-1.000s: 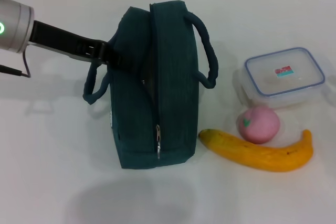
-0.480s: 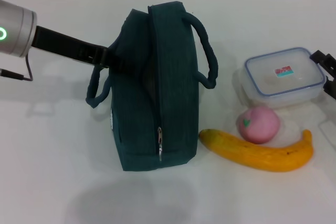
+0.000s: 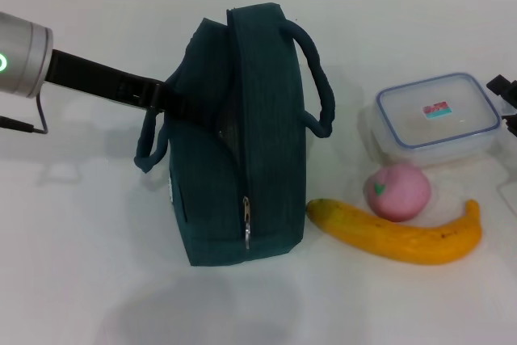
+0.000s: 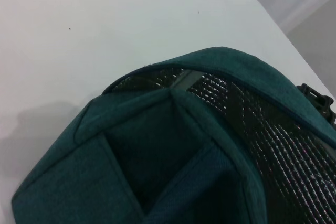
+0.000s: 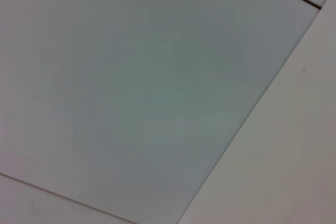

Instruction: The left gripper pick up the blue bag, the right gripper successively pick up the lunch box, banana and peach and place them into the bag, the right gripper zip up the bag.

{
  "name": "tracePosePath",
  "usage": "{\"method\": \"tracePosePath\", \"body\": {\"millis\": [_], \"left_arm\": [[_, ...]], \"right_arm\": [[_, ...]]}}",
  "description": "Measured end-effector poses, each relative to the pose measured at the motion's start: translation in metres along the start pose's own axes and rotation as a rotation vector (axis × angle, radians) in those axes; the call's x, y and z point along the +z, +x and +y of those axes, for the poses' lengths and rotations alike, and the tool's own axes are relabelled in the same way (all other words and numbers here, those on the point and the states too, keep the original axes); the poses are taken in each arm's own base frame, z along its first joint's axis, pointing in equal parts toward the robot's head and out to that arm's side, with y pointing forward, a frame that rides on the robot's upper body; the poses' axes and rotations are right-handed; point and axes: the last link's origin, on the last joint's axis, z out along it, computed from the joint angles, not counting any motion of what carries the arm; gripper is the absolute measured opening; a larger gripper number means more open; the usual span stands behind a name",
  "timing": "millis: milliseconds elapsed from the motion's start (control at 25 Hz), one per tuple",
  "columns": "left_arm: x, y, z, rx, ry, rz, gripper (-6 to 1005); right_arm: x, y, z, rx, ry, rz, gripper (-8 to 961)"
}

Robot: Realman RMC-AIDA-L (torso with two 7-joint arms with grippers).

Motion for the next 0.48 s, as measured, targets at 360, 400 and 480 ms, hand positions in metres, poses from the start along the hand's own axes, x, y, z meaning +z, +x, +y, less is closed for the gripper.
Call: {"method": "tracePosePath", "body": {"millis": [360,400,480], "left_arm": [[0.001,-0.001,0.0,0.011,-0.002,-0.002,39],[0.001,0.0,0.001,0.013,-0.003,-0.002,39],[0.002,0.001,0.002,0.018,-0.004,-0.003,39]], "right_arm": [[0.005,-0.003,0.0,-0.017,0.013,0.008,435],[0.008,-0.002,0.002,-0.016,0.011,0.015,400],[0.012,0.002,0.004,-0.017,0.004,0.04,331]]}}
